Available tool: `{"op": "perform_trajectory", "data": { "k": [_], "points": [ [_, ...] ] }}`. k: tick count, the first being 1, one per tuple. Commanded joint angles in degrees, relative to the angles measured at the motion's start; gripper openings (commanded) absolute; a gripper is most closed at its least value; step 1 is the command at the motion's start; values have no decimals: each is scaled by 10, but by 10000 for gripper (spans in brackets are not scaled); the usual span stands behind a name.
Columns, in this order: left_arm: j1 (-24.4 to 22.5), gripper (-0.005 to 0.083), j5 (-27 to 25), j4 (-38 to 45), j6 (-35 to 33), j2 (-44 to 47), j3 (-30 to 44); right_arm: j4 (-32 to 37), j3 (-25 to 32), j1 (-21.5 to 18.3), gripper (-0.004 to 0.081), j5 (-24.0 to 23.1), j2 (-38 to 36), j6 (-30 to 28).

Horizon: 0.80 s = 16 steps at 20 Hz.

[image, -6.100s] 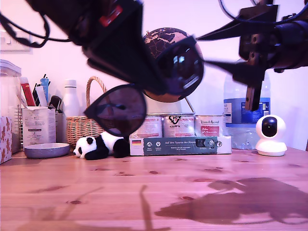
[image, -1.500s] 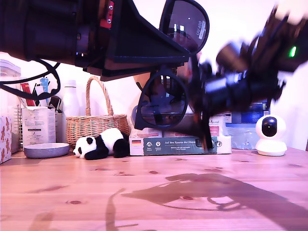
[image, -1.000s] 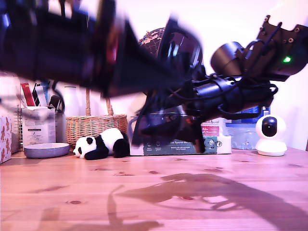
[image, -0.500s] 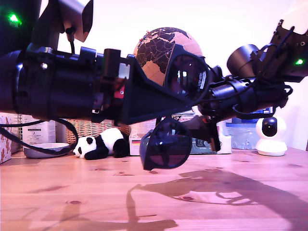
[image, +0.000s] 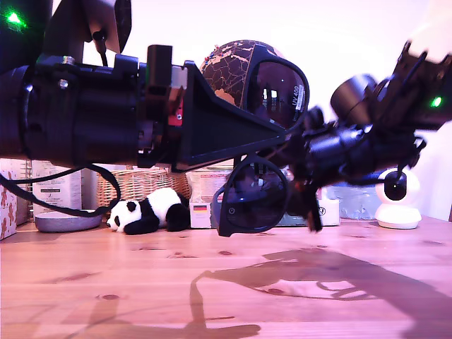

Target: Pick up the sunglasses and close them, then place them back on the table

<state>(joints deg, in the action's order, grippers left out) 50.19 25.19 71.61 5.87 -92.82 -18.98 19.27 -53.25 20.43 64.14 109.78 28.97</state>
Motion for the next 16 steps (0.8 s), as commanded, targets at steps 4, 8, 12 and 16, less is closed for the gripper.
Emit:
{"op": "perform_trajectory", "data": {
  "k": [4, 8, 12, 16],
  "points": [
    [0, -19, 10, 8, 8, -5, 7, 17, -16, 25, 257, 19, 2, 2],
    [0, -19, 10, 4, 9, -5, 7, 19, -28, 25, 257, 72, 2, 2],
    [-1, -19, 10, -3, 12, -5, 7, 21, -28, 25, 257, 107, 2, 2],
    [-9, -19, 10, -17, 12, -5, 7, 40, -28, 24, 257, 156, 2, 1]
  ]
}}
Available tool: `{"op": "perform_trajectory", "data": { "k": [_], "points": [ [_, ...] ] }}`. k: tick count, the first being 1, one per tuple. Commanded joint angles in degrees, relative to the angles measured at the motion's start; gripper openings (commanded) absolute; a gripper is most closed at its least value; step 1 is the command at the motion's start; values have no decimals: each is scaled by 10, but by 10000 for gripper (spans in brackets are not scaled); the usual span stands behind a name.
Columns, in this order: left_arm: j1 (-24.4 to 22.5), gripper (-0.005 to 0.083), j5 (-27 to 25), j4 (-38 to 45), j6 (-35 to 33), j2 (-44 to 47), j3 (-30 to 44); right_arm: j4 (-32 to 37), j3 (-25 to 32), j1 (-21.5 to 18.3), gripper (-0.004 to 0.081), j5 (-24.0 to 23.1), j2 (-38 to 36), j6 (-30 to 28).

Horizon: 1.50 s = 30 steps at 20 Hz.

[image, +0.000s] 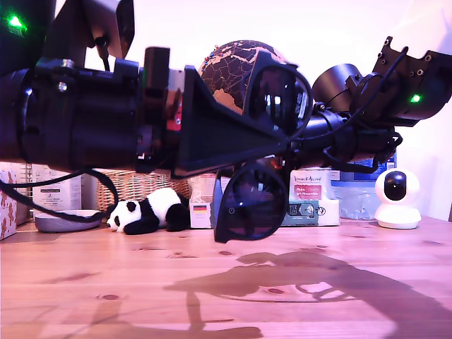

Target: Pick up the sunglasses and close them, then place them back on the table

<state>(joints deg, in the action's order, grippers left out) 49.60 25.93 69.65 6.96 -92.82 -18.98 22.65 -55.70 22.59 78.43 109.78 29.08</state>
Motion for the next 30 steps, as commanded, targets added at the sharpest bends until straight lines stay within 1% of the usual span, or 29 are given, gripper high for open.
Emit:
{"op": "perform_trajectory", "data": {
  "k": [1, 8, 15, 21, 26, 30],
  "points": [
    [-7, -19, 2, 2, 1, -5, 7, 6, -3, 3, 257, 25, 2, 0],
    [-28, -19, 7, -13, 1, -5, 7, 7, -3, 3, 257, 80, 2, -2],
    [-30, -19, 7, -28, 1, -5, 7, 3, -3, 3, 257, 130, 2, -3],
    [-40, -19, 6, -33, 1, -5, 7, -30, -3, 3, 257, 134, 2, -3],
    [-63, -19, 6, -43, -10, -5, 7, -50, -3, 5, 257, 135, 1, -4],
    [-83, -19, 6, -68, -23, -5, 7, -63, -3, 14, 257, 136, -2, -4]
  ]
}}
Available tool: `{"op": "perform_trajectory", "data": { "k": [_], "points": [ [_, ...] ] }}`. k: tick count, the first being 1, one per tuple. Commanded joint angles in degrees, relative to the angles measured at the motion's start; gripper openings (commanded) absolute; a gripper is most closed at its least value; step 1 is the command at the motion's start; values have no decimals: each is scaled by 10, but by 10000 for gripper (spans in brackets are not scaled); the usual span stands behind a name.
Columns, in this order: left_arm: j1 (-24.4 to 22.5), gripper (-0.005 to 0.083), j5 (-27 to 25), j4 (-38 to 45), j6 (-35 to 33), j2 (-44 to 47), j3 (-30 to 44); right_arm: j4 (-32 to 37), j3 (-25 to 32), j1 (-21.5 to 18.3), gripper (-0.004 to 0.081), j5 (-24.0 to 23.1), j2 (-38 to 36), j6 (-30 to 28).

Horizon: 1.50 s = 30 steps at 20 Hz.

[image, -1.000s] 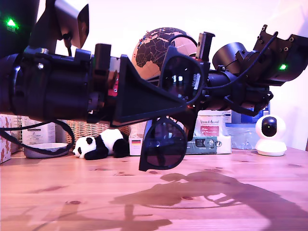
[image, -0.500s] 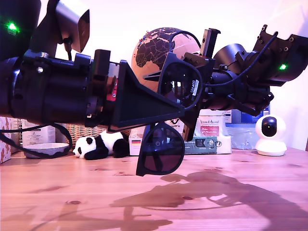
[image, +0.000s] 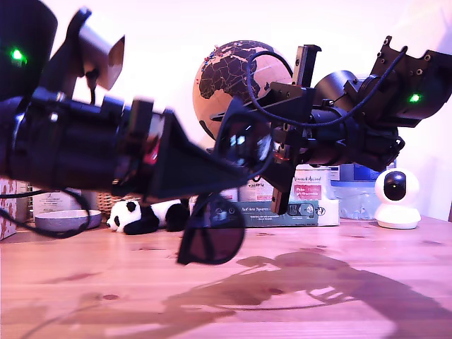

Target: Pick up the sunglasses and close them, then place them back on the table

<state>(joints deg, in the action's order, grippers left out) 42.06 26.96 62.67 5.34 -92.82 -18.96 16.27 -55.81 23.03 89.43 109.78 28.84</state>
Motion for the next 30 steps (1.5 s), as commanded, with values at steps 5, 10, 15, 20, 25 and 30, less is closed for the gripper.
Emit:
{"op": "perform_trajectory", "data": {
  "k": [5, 10, 15, 20, 25, 30],
  "points": [
    [-26, -19, -3, -1, -9, -5, 6, -6, -2, 26, 257, 26, -2, -2],
    [-28, -19, 1, -3, -8, -5, 6, 32, -3, 27, 257, 19, -2, -3],
    [-28, -19, 0, -17, -9, -5, 6, 47, -37, 1, 257, -48, -2, -9],
    [-26, -19, 1, -30, -22, -5, 5, 72, -72, -34, 253, -100, -2, -16],
    [-23, -19, 1, -86, -45, -3, -4, 66, -86, -59, -10, -119, -2, -17],
    [4, -19, -5, -234, -76, 11, -65, 39, -86, -61, -12, -190, -25, -52]
  ]
}}
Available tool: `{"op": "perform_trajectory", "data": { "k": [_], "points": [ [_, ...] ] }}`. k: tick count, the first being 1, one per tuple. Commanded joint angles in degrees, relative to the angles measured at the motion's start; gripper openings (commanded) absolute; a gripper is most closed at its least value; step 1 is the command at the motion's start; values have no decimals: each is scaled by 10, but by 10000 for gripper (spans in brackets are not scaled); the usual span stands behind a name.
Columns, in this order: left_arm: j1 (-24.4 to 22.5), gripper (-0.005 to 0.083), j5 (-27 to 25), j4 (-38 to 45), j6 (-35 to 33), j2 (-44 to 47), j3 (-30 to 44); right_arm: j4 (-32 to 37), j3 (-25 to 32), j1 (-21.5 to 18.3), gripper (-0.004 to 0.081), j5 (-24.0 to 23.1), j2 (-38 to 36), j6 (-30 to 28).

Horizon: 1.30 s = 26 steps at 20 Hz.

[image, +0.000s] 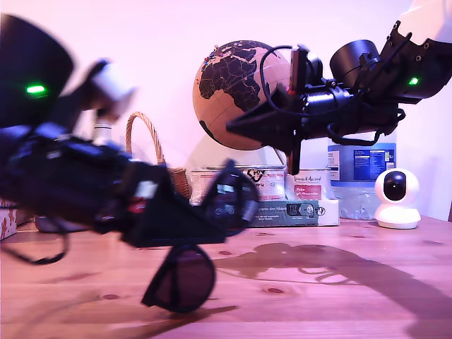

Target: Pick up the sunglasses and close them, then place them back on the table

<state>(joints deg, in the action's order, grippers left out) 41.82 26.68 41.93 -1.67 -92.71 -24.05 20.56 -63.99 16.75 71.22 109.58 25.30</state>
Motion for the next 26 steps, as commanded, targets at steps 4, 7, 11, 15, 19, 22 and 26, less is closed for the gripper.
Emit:
{"op": "perform_trajectory", "data": {
  "k": [4, 7, 11, 15, 19, 22, 26],
  "points": [
    [34, -19, -38, -220, -65, 13, -95, -175, -4, 1, -12, -129, -94, -153],
    [41, -19, -73, -349, -78, 13, -160, -340, -4, 1, -12, -258, -165, -275],
    [40, -19, -80, -484, -56, 13, -251, -475, -4, 22, -12, -410, -262, -344],
    [17, -19, -59, -559, 55, 10, -301, -534, -4, 58, -12, -510, -371, -343],
    [-36, -19, 4, -586, 184, -13, -316, -614, -4, 122, -12, -586, -480, -344],
    [-65, -19, 47, -579, 239, -53, -326, -664, -4, 161, -12, -631, -554, -343],
    [-70, -19, 94, -525, 290, -103, -331, -706, -4, 184, -12, -669, -606, -343]
  ]
}}
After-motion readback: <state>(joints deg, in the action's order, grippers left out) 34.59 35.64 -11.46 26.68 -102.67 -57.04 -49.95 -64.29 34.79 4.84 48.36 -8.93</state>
